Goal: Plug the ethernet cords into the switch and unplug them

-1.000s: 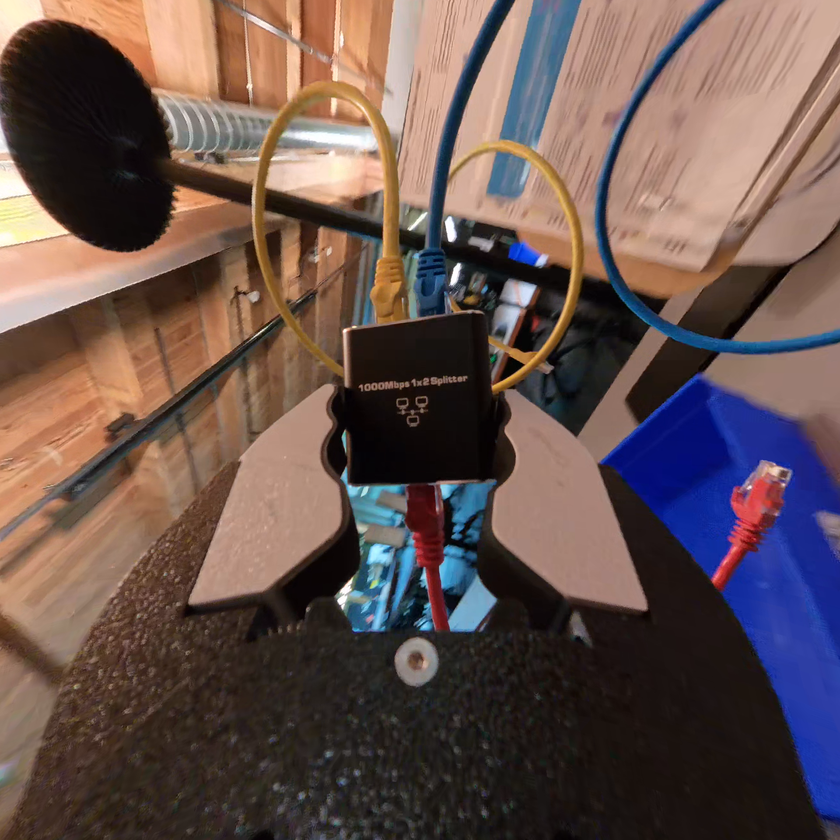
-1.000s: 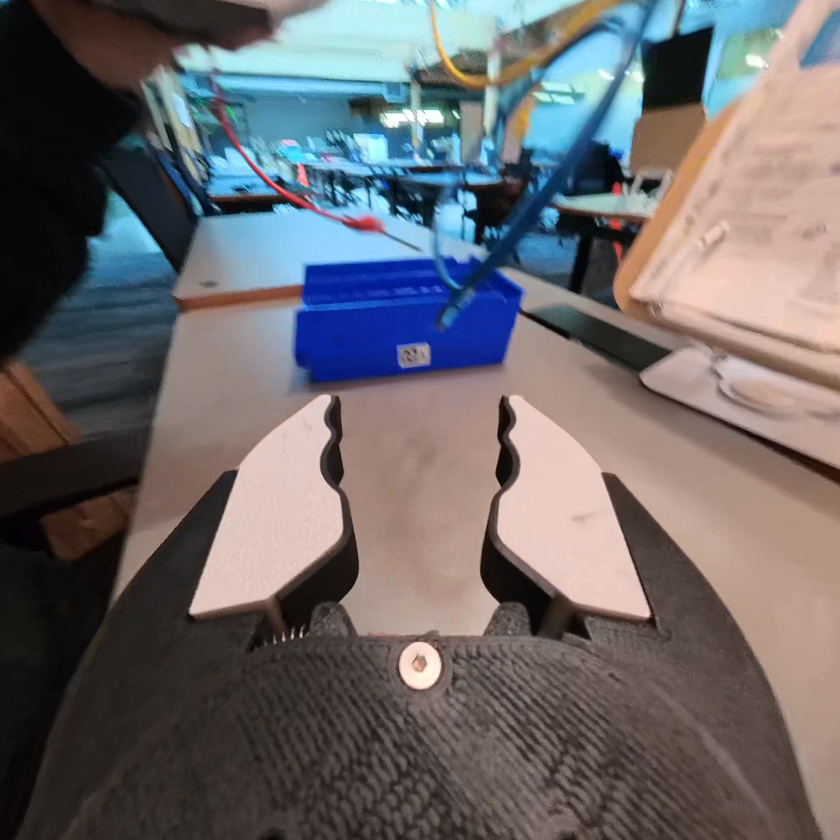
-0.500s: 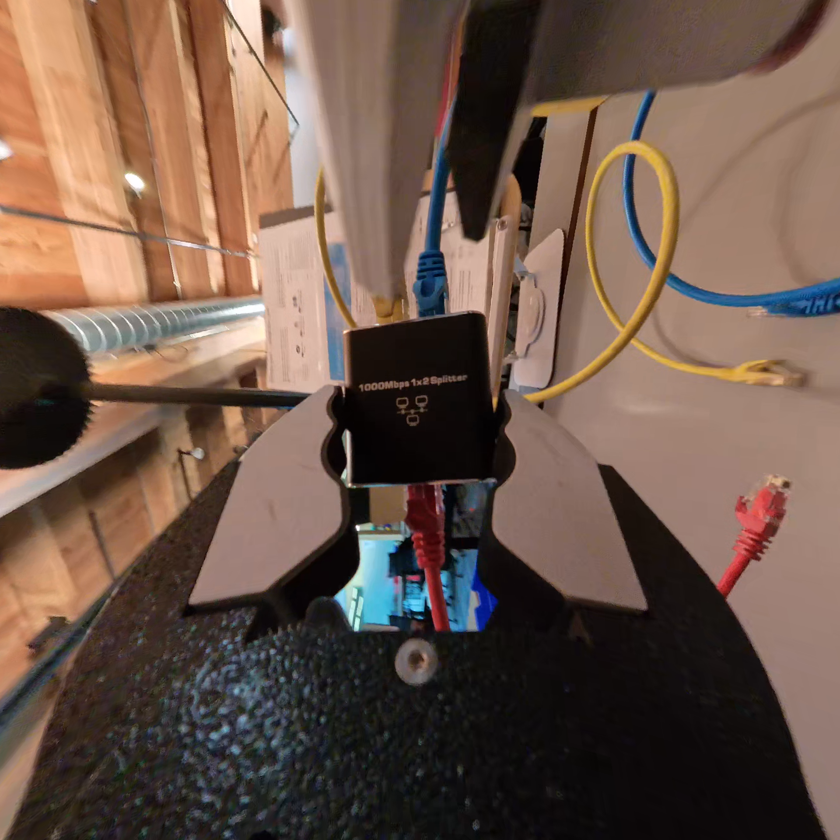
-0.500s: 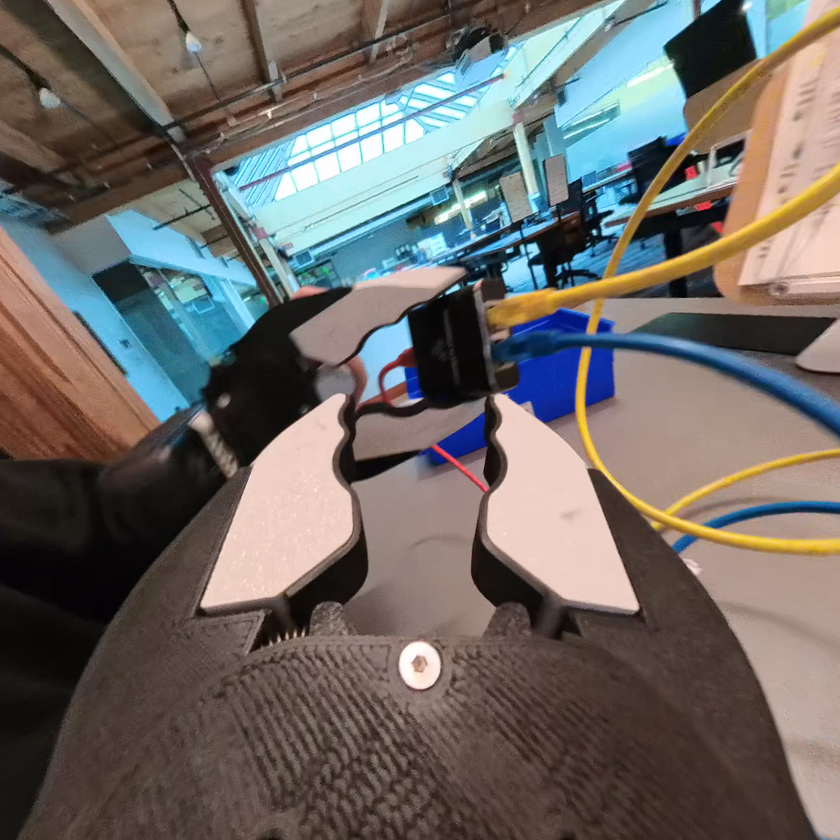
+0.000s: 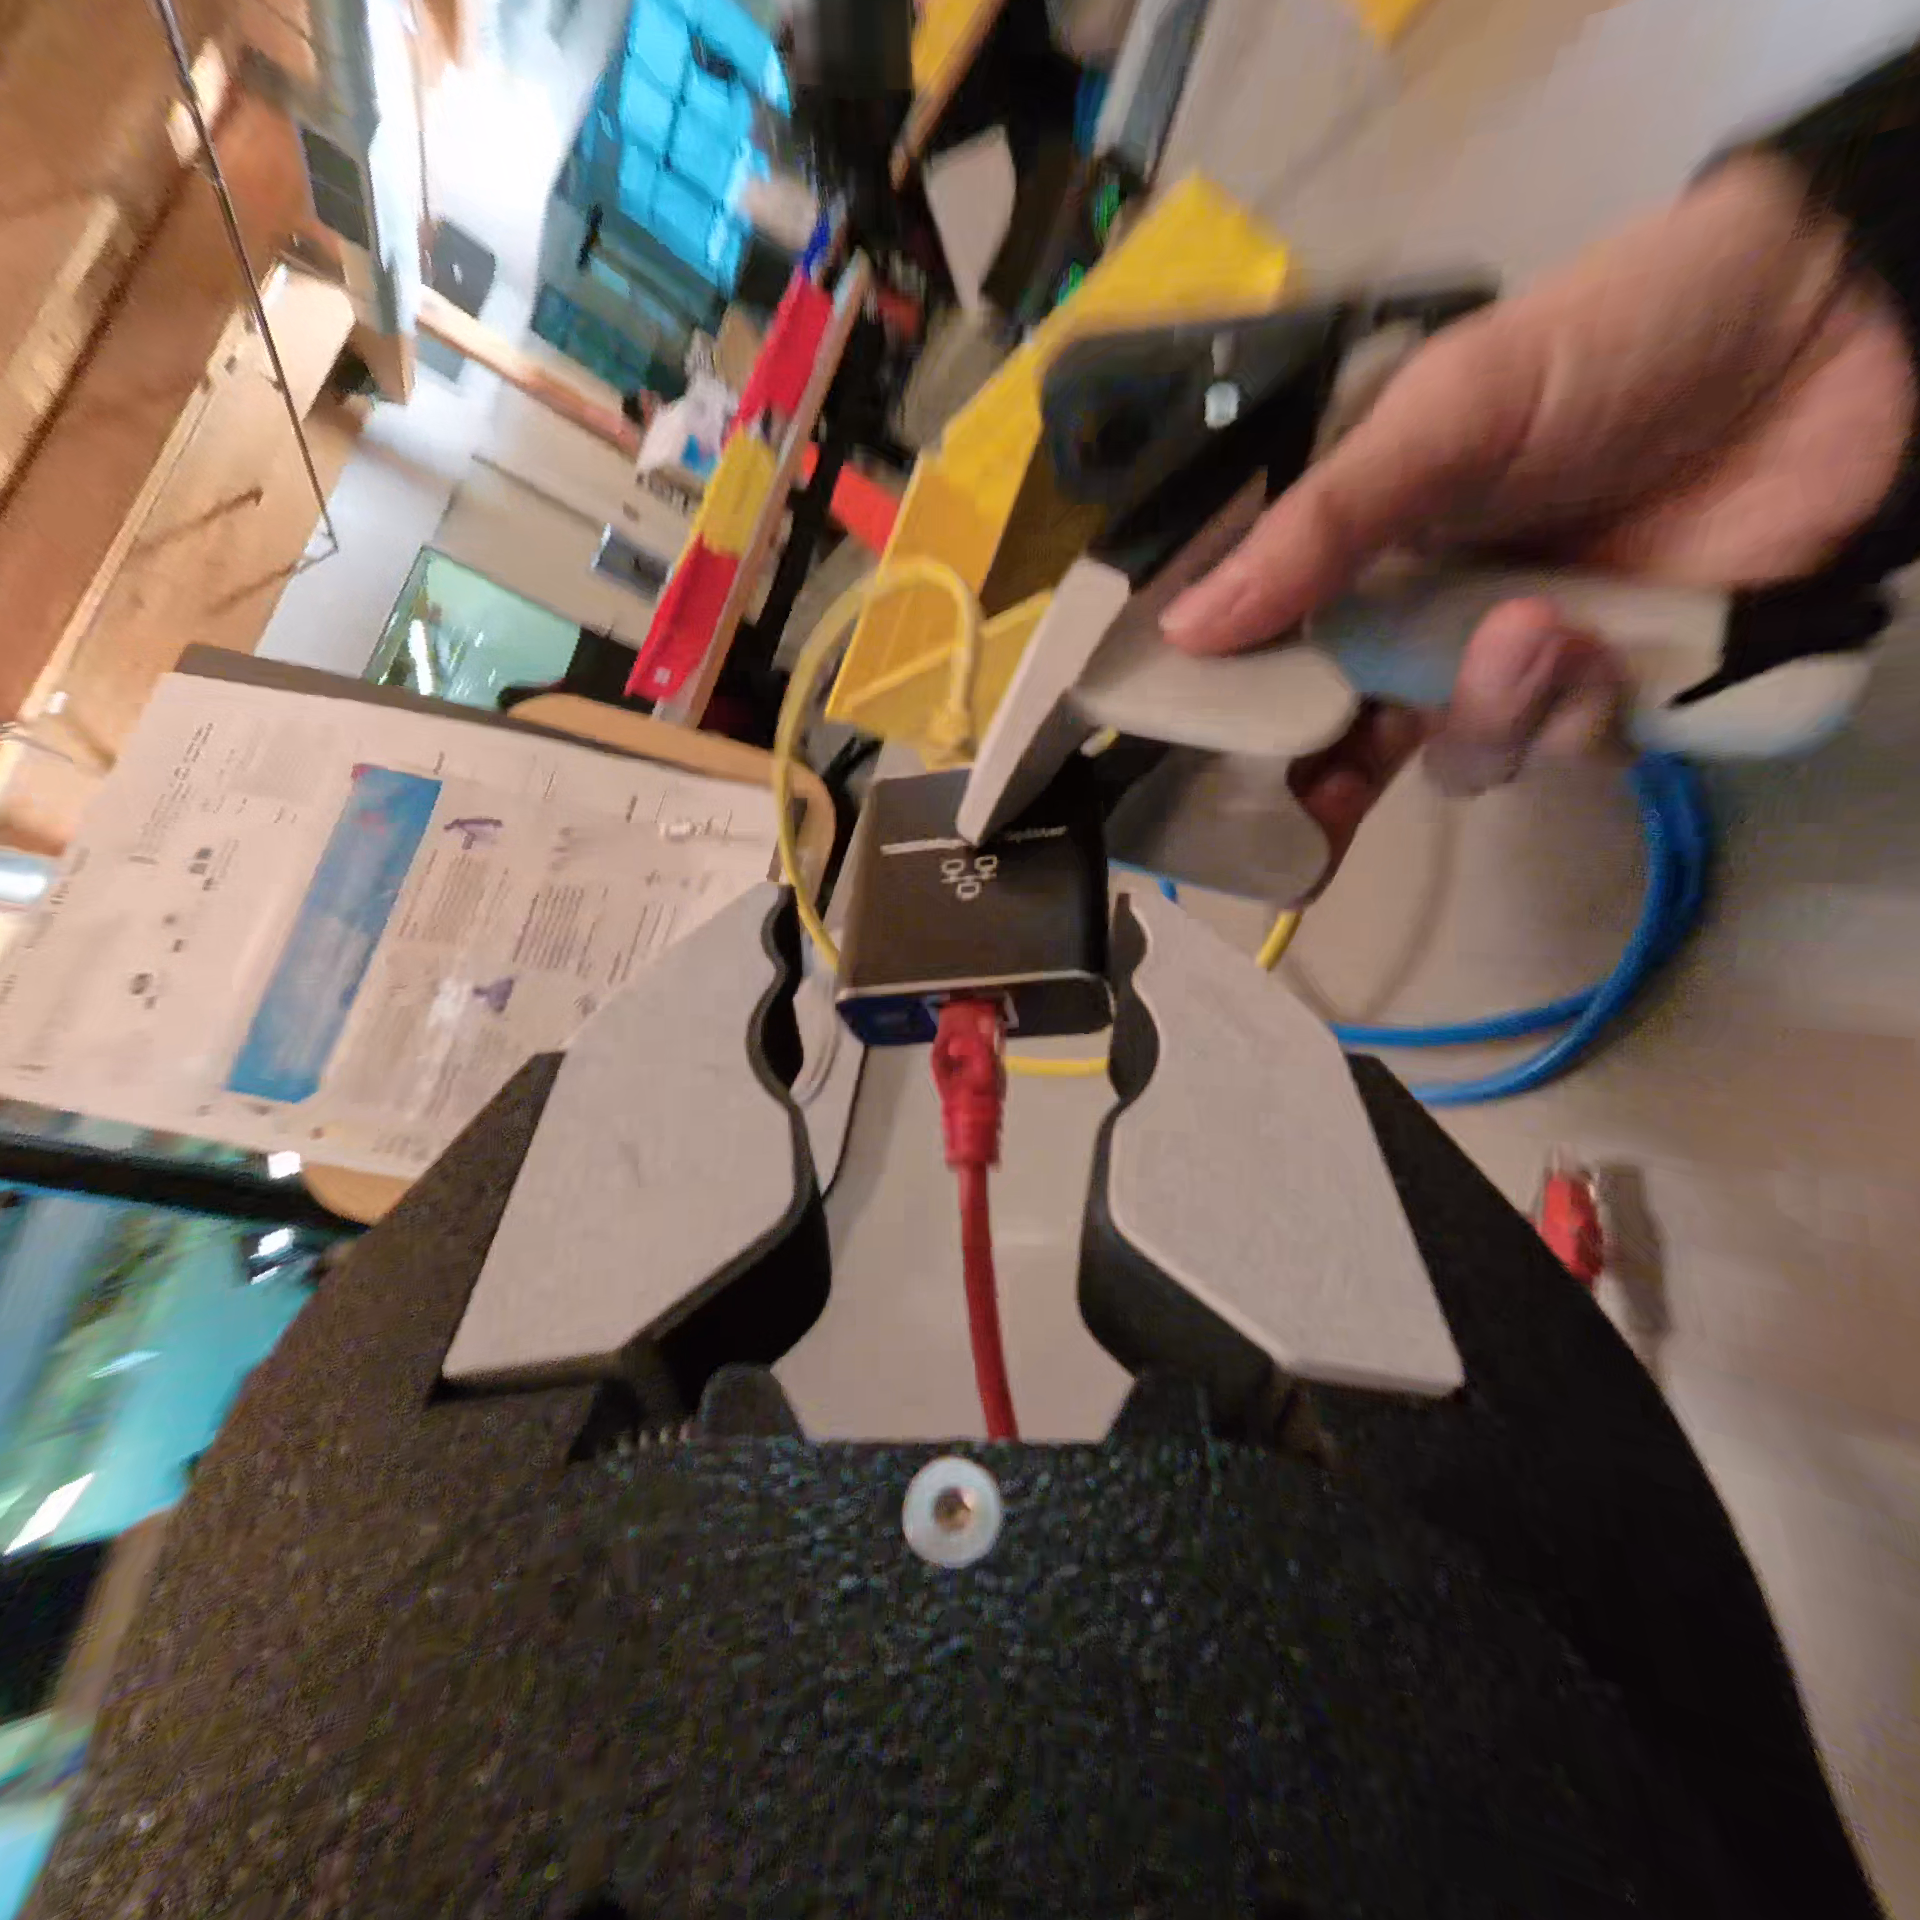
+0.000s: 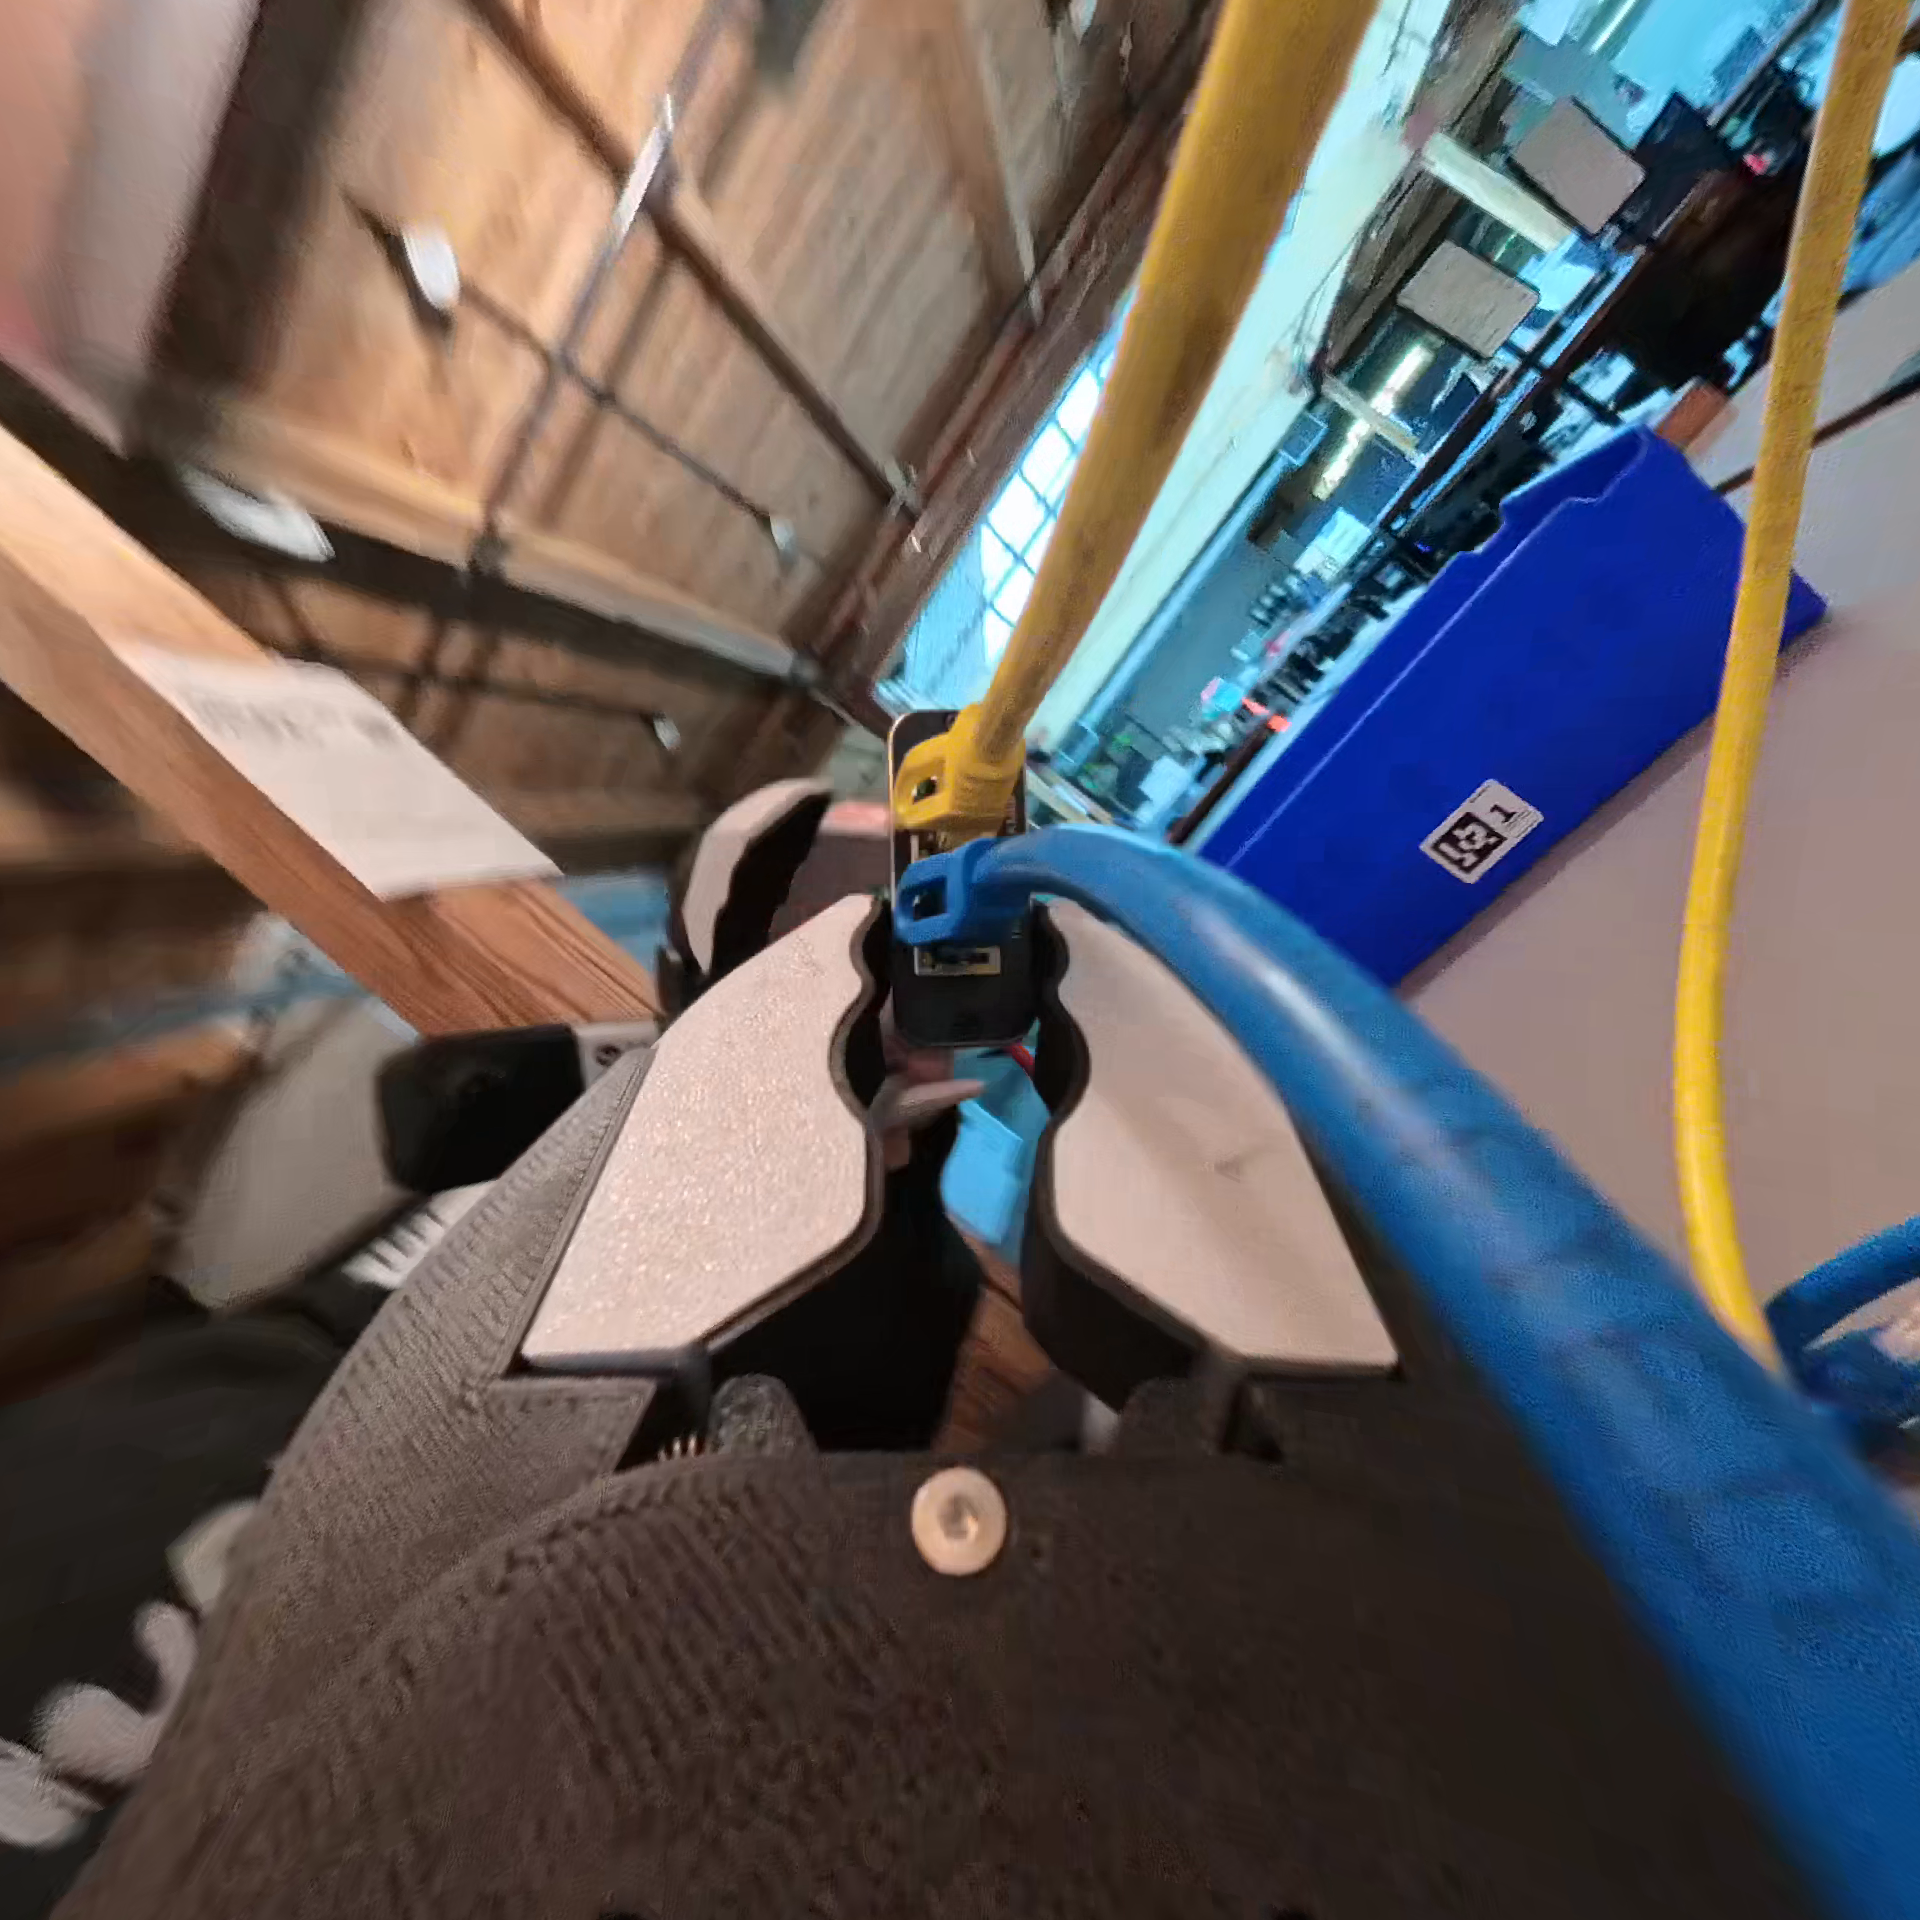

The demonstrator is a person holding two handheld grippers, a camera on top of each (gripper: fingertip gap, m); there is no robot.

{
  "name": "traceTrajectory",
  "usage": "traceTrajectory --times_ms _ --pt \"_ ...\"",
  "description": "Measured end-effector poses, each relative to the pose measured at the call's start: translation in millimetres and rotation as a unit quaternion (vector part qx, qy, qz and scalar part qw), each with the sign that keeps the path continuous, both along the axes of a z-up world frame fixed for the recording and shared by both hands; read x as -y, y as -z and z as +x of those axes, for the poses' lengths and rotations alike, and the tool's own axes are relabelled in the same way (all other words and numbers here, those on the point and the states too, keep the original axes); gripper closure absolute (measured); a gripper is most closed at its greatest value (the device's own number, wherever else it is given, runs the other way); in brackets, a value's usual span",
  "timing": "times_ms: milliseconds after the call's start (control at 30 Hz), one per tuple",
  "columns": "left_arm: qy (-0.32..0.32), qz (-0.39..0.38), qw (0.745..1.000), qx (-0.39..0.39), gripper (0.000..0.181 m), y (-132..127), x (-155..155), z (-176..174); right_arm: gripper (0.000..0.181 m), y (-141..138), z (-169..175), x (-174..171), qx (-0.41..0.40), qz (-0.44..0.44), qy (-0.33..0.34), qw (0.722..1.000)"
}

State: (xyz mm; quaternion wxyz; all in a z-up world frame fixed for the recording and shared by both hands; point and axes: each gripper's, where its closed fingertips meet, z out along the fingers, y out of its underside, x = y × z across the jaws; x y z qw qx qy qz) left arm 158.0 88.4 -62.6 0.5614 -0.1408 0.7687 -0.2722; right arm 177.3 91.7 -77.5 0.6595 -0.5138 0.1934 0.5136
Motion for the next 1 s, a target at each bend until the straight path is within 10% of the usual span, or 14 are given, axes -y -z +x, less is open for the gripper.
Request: traceTrajectory --times_ms 367,1000 --pt "0.097 -0.217 0.967 -0.094 0.111 15 -11 -3 0.157 -1 0 -4 -0.142 0.016 -0.036 0.989" --pt "0.108 -0.281 0.953 -0.04 0.116 69 -27 31 0.157 43 8 -29 -0.109 -0.065 0.058 0.99"
